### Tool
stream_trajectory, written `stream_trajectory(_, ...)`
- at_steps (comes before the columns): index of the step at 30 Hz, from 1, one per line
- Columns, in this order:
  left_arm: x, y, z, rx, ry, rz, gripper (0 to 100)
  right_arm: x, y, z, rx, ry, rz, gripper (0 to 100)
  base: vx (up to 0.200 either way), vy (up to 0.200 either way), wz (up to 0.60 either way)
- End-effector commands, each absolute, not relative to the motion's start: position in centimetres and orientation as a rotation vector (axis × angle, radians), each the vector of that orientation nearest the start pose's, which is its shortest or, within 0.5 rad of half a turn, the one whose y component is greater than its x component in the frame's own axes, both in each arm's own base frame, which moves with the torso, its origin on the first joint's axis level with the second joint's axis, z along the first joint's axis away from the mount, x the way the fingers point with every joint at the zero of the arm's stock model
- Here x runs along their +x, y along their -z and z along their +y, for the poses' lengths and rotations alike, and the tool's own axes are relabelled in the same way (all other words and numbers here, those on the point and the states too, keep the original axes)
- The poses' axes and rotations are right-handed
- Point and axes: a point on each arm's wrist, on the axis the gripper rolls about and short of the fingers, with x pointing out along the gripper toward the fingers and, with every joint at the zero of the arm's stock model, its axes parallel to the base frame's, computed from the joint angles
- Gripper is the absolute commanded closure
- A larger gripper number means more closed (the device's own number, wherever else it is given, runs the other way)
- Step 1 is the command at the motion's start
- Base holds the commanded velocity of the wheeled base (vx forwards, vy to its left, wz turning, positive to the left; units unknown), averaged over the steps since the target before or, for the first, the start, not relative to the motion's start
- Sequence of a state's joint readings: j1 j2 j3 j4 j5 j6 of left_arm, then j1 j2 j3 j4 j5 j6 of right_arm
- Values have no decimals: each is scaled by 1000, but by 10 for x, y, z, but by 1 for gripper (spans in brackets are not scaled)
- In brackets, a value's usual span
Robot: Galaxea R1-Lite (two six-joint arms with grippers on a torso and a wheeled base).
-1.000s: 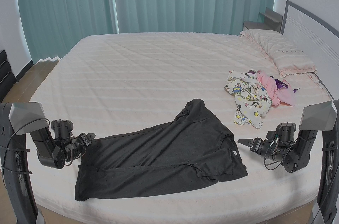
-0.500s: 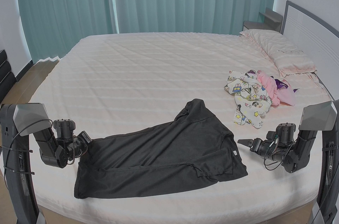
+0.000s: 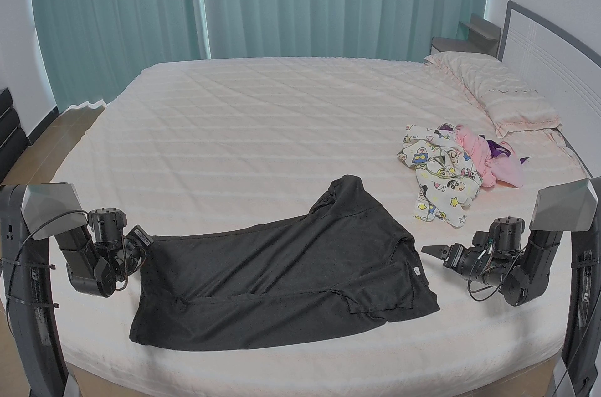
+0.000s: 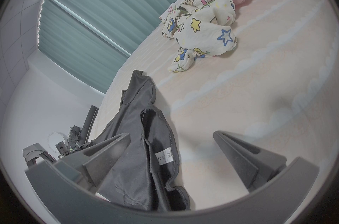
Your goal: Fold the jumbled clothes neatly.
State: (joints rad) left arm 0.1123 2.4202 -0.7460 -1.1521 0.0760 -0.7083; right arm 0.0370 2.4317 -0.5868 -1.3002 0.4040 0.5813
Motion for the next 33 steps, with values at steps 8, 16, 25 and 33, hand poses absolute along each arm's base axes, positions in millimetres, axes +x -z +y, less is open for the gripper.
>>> stream_trajectory(8, 362, 34, 44, -755, -346, 441, 100, 365, 12, 47, 658, -269, 518, 0, 0, 0, 0)
stream_trajectory(16, 361, 30, 43, -754, -341, 435, 100, 378, 1, 85, 605, -207, 571, 0, 0, 0, 0)
stream_trajectory(25, 356, 29, 43, -752, -343, 448, 100, 389, -7, 97, 596, -231, 574, 0, 67, 0, 0)
stream_trajectory(33, 353, 33, 43, -756, -350, 462, 100, 410, 4, 113, 527, -240, 602, 0, 75, 0, 0)
